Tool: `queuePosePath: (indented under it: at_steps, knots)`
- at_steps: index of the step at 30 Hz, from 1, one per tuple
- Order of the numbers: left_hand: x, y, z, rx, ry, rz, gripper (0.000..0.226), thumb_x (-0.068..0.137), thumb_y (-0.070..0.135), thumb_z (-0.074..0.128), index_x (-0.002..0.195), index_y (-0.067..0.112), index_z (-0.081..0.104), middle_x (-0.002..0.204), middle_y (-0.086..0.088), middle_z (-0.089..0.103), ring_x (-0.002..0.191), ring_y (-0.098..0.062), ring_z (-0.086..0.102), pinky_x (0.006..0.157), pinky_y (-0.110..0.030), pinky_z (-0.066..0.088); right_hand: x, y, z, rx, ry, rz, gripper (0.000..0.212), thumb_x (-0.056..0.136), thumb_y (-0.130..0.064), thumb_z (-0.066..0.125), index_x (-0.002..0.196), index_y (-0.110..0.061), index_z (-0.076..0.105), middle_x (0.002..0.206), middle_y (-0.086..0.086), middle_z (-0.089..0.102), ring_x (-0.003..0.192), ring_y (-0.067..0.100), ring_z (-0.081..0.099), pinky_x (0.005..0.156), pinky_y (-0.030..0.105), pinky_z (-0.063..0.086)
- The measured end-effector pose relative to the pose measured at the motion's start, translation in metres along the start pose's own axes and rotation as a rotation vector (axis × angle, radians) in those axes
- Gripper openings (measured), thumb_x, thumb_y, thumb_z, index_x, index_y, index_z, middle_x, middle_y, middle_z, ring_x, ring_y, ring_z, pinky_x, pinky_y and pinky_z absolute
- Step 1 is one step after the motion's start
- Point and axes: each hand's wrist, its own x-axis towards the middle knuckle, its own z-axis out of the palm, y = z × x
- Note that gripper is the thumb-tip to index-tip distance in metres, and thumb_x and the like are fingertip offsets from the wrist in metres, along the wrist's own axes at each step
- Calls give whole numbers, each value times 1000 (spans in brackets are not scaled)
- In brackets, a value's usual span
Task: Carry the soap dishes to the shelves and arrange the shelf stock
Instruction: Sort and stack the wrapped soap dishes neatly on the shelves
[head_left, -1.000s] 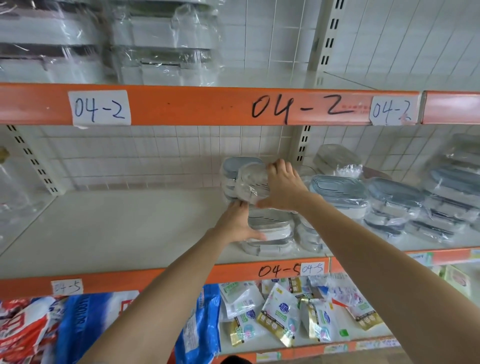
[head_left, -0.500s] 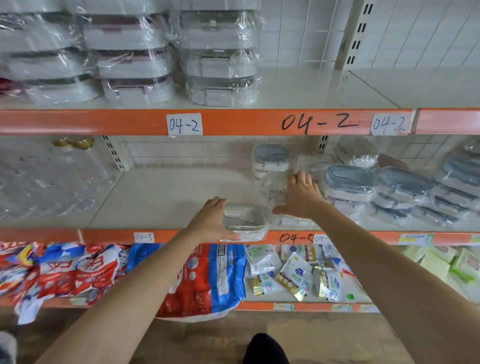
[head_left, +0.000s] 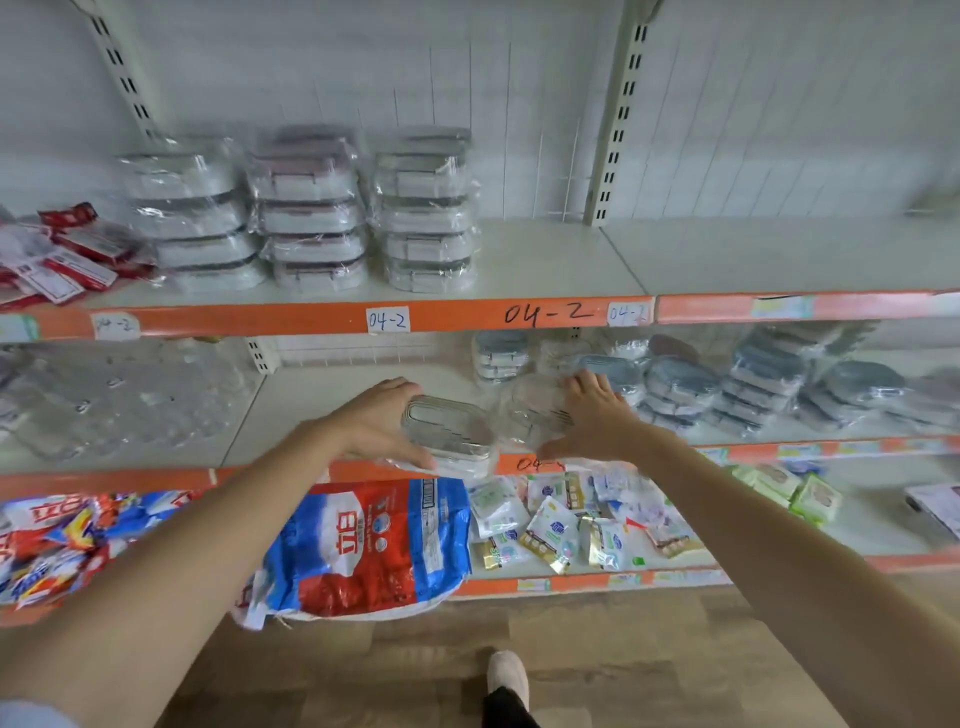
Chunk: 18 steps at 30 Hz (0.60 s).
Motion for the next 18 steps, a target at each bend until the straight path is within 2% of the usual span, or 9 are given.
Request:
queuePosePath:
  at_steps: [4,9,13,18]
  knots:
    - [-11,30,-49,51,50,69,106,66,55,80,149,16,26,155,-1,23,143,-16,20,113,-25,17,-13,13,-51,7,107,-7,100,71,-55,73,143,-9,22,144,7,22,135,27,21,111,45,25]
    - [-10,56,-83,40,179,106,89,63,52,84,135,18,43,131,5,43,123,-12,40,98,-22,33,-2,43,-94,35,200,81,100,69,-56,75,145,-16,23,144,7,23,134,29,20,107,53,28]
    - [0,62,-88,52,185,93,94,62,54,83,138,17,41,130,7,41,124,-9,37,104,-22,32,26,54,-99,44,196,85,101,69,-56,75,146,-16,24,145,6,26,133,29,23,105,50,31]
    - [36,74,-103,40,264,67,92,60,55,84,136,20,44,123,12,42,123,-8,40,103,-23,34,79,74,-116,20,190,32,101,68,-62,73,145,-16,25,141,6,30,131,26,25,104,46,32]
